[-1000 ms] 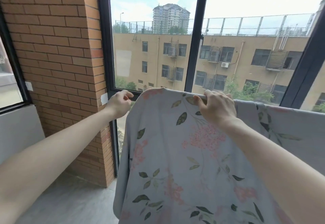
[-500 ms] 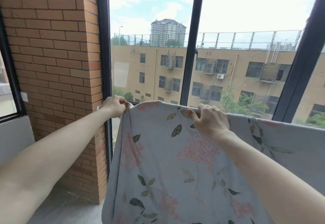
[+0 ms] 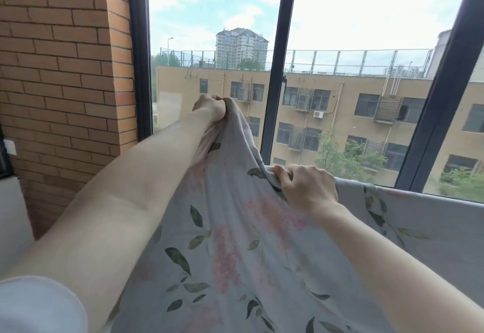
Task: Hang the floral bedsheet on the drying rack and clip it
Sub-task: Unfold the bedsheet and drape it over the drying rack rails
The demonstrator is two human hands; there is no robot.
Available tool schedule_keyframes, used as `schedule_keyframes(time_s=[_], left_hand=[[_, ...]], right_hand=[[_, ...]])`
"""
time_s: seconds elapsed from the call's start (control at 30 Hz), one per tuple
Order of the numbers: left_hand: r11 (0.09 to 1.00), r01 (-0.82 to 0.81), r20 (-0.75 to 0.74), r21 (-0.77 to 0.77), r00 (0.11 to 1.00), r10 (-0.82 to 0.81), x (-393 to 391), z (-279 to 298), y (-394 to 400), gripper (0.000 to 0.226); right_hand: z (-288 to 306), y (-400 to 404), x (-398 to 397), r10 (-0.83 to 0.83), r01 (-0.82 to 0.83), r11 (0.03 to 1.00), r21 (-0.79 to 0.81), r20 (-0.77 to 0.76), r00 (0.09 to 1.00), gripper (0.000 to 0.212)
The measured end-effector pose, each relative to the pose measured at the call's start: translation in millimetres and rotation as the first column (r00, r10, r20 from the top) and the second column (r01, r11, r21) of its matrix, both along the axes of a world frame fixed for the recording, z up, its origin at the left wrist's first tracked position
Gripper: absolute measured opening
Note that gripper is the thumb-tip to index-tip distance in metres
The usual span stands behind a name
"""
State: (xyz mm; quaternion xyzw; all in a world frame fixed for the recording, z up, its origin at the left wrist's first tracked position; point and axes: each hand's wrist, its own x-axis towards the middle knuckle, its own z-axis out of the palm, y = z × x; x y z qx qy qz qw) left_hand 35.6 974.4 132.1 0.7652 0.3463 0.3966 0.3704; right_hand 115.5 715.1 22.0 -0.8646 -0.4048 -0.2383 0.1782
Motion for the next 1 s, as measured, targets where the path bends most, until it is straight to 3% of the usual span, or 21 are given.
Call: schedule_keyframes(time_s=[0.07,0.17,0.23,0.3,0.37,0.43,0.47,0.53,0.63,0.73,0.83,0.9,1.0], left_hand=[[0.999,-0.024,-0.271,0.049,0.962,0.036,12,-28,3,0.024],[0.993,0.096,-0.702,0.067,0.712,-0.022,19,-62,-1,0.028],[0.978,0.208,-0.847,-0.024,0.515,-0.130,12,-68,-8,0.043],[0.961,0.277,-0.890,-0.004,0.437,-0.130,7,-65,-14,0.046],[0.952,0.298,-0.848,0.067,0.520,-0.103,6,-62,-18,0.037],[0.969,0.245,-0.686,-0.013,0.703,-0.187,5,-61,-21,0.020],[0.967,0.254,-0.626,-0.033,0.749,-0.218,3,-60,-22,0.021],[0.950,0.311,-0.623,0.005,0.744,-0.240,-3,-61,-29,0.030],[0.953,0.291,-0.652,0.079,0.738,-0.172,-16,-81,-31,0.054],[0.946,0.248,-0.642,0.211,0.765,-0.057,-25,-93,-31,0.067],[0.953,0.248,-0.652,0.174,0.754,-0.077,-24,-89,-35,0.070],[0.956,0.255,-0.668,0.144,0.738,-0.097,-22,-87,-37,0.062],[0.961,0.261,-0.696,0.092,0.707,-0.125,-24,-85,-35,0.069]], right_hand=[[4,1,2,0.002,-0.001,1.000,0.010,-0.051,0.999,0.062],[13,5,9,-0.012,0.015,1.000,0.018,-0.131,0.991,0.061],[20,6,17,-0.040,0.040,0.999,-0.002,-0.188,0.981,0.056],[23,5,28,-0.082,0.073,0.996,-0.042,-0.249,0.965,0.055],[27,4,37,-0.099,0.080,0.995,-0.067,-0.344,0.934,0.053],[34,3,45,-0.060,0.044,0.998,-0.045,-0.473,0.879,0.049],[39,3,47,-0.036,0.020,0.999,-0.038,-0.523,0.852,0.046],[47,3,52,-0.020,0.028,1.000,0.002,-0.612,0.791,0.041],[53,2,62,0.043,0.156,0.969,0.194,-0.748,0.663,0.053],[54,3,68,0.111,0.191,0.940,0.284,-0.780,0.616,0.061],[57,2,57,-0.107,0.126,0.992,-0.025,-0.704,0.702,0.066],[58,2,48,-0.209,0.084,0.970,-0.227,-0.614,0.761,0.065],[53,3,52,-0.187,0.052,0.970,-0.236,-0.595,0.782,0.062]])
